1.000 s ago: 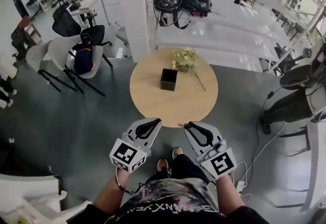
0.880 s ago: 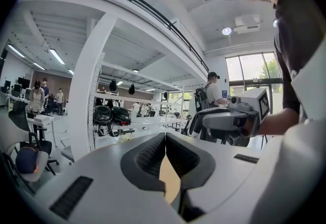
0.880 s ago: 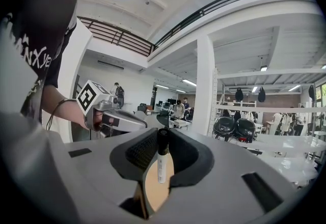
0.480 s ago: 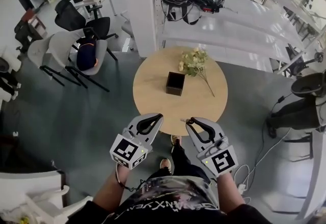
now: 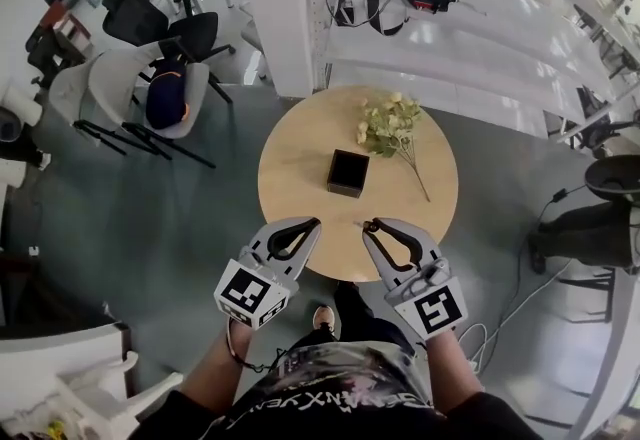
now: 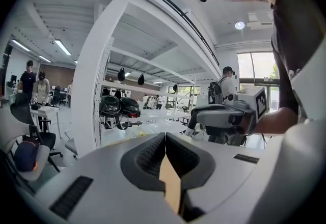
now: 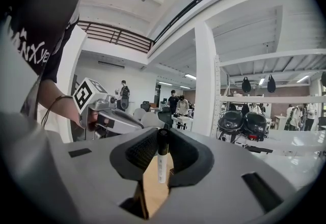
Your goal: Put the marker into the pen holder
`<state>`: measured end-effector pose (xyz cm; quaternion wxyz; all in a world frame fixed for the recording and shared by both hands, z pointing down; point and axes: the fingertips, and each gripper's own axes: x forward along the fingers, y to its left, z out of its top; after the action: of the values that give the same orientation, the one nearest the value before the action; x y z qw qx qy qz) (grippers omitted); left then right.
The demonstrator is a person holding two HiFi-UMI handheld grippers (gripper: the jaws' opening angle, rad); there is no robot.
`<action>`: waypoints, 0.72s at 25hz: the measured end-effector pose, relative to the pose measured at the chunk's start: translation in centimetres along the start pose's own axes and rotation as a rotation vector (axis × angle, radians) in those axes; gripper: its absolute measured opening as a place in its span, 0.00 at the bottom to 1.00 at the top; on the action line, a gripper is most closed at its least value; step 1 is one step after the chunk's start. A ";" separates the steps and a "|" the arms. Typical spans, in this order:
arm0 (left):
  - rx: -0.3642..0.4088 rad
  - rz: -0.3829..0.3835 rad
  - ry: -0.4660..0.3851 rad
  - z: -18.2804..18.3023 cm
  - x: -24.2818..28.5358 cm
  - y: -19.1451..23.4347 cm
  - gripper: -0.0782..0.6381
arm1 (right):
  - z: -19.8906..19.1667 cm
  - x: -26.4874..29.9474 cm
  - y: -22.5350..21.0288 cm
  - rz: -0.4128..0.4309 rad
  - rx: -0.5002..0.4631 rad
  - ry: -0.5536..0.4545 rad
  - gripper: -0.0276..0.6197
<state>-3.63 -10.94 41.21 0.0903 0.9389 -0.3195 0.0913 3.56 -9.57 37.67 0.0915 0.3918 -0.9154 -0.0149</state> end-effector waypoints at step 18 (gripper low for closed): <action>-0.037 0.020 0.040 -1.2 7.1 5.7 0.14 | -2.2 7.1 -6.5 0.051 0.002 -0.004 0.15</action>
<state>-1.74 -19.24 44.68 0.1132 0.9318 -0.3284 0.1050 3.81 -19.09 40.29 0.0897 0.3686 -0.9252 -0.0124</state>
